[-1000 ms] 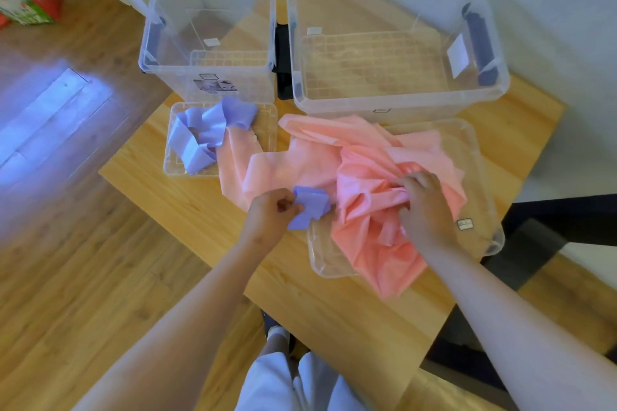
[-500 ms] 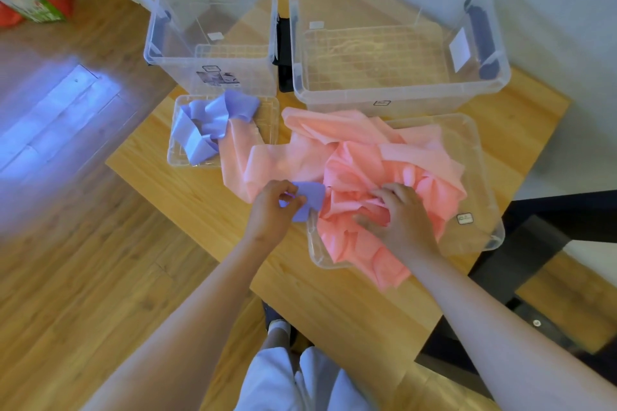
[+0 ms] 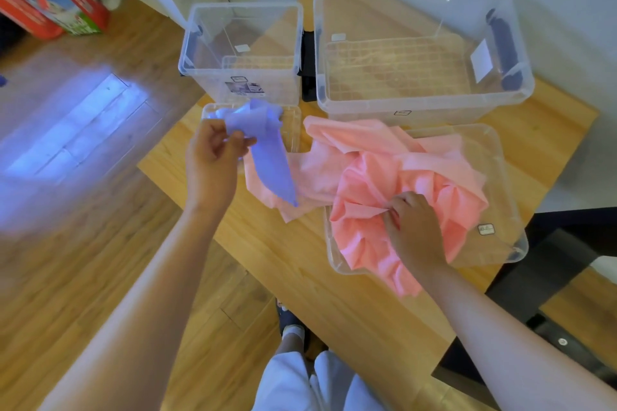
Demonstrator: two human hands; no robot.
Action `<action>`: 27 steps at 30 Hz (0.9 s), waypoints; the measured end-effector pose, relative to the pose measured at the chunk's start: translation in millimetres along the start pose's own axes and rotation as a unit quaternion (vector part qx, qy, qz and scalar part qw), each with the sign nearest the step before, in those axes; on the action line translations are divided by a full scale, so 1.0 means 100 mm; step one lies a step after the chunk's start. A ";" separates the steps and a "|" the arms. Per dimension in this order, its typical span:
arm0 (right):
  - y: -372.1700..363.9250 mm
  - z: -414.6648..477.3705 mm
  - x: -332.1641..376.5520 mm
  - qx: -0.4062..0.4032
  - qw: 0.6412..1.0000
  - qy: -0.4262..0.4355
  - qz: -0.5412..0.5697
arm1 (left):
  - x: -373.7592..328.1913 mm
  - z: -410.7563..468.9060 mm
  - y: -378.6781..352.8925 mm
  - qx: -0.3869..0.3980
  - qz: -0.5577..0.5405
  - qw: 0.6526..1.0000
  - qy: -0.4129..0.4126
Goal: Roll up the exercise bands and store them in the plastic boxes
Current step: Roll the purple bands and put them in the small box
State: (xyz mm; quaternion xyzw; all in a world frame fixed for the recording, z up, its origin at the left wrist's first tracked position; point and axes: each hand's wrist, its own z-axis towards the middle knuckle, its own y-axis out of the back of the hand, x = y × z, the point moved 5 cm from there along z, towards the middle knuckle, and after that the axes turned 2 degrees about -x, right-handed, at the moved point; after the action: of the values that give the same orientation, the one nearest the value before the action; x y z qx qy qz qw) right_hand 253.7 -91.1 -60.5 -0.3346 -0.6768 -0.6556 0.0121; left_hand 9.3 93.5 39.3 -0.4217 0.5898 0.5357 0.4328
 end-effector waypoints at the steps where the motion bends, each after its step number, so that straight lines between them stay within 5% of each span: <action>1: -0.01 0.00 0.02 -0.003 1.000 -0.002 -0.005 | -0.04 0.07 0.05 -0.010 0.007 1.000 -0.011; 7: -0.08 -0.01 0.11 -0.043 0.998 0.012 -0.033 | 0.46 0.30 0.12 -0.028 0.059 0.996 0.058; 13: -0.12 0.08 0.28 -0.060 0.998 0.016 -0.014 | 1.01 0.20 0.09 0.037 0.106 0.975 0.190; 19: -0.19 0.36 0.90 -0.052 0.992 0.118 0.014 | 1.18 0.00 0.05 0.059 0.140 0.978 0.143; 27: -0.77 0.75 1.59 0.080 0.982 0.170 0.009 | 1.35 0.04 -0.11 0.094 0.155 0.976 0.120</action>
State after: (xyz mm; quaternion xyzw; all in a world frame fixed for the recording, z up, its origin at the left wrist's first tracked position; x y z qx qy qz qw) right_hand 126.1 52.4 -66.8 -0.2221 -0.7119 -0.6468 0.1597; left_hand -16.6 92.3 -93.5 -0.3441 0.7435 0.4835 0.3084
